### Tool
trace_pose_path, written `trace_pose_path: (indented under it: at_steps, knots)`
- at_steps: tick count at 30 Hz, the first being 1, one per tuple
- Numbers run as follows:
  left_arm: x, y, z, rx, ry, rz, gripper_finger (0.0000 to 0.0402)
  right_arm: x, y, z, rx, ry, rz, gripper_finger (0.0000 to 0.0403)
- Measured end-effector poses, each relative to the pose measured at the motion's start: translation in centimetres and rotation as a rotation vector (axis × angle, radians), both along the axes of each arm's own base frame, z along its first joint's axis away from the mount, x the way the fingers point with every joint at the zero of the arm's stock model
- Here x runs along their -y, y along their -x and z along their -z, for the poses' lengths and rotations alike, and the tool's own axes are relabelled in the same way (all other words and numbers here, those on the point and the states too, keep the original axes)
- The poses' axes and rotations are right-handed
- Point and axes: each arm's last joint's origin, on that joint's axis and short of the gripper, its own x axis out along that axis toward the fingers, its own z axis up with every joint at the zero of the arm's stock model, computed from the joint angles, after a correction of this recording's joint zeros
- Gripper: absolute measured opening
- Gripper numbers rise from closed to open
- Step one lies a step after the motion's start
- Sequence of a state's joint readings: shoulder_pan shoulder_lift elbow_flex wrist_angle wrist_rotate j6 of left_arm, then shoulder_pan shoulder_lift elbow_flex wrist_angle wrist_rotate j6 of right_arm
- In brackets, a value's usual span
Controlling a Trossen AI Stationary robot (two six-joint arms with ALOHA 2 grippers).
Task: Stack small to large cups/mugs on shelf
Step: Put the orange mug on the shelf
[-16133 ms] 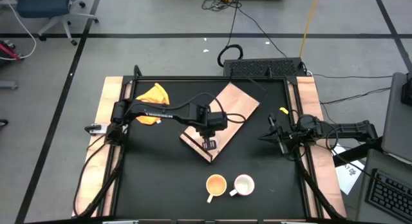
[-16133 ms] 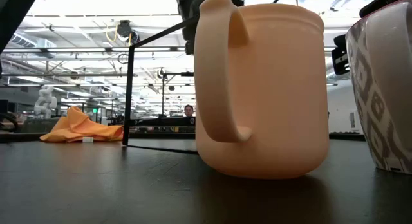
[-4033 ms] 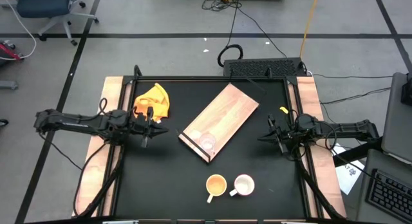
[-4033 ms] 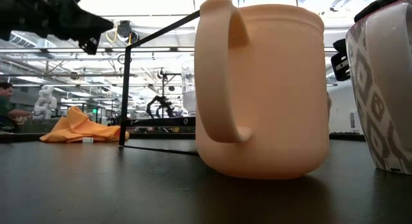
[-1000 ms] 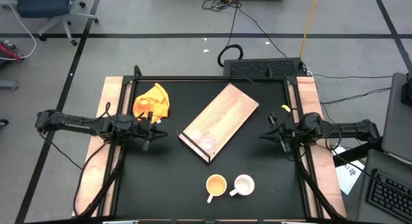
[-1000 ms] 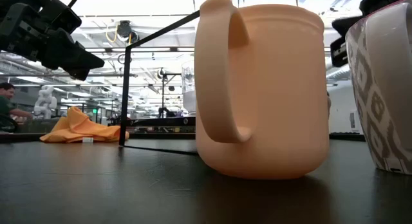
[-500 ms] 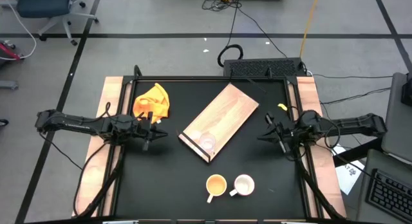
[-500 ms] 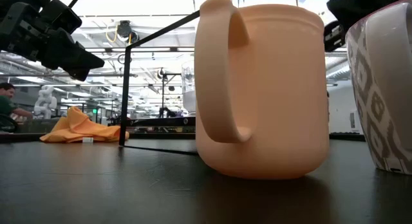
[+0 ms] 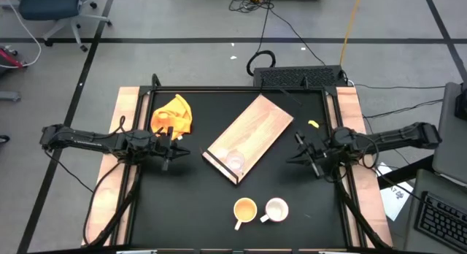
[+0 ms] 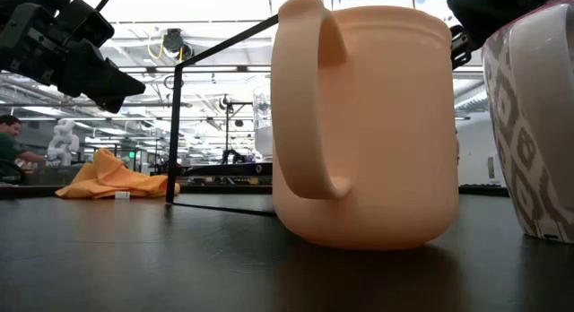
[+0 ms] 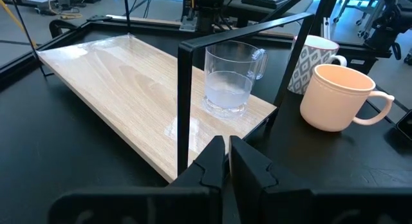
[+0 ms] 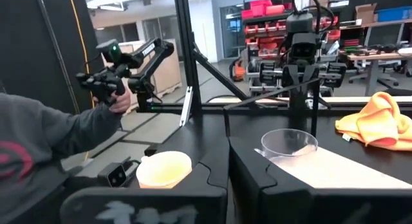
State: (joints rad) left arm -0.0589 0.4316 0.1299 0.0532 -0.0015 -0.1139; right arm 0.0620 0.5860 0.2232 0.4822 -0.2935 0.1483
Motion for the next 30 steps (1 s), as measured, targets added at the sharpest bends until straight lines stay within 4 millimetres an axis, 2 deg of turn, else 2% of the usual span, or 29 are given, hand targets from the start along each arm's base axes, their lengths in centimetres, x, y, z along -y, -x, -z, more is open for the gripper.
trace_pose_path:
  at_steps: [9,18,25,30]
  knots:
    - [0.0,0.0,0.0,0.000,0.000,0.000,0.0026,-1.6,-2.6,-2.8,-0.041,0.021,-0.081,0.0000]
    - [0.0,0.0,0.0,0.000,0.001,-0.001,0.0026,-4.5,-6.9,-6.2,-0.050,0.076,-0.188,0.0000]
    - [0.0,0.0,0.0,0.000,0.016,-0.004,0.0026,-6.8,-10.3,-6.4,-0.091,0.098,-0.229,0.0000]
    - [0.0,0.0,0.0,-0.001,0.030,-0.008,0.0026,-7.7,-11.9,-5.9,-0.124,0.112,-0.202,0.0000]
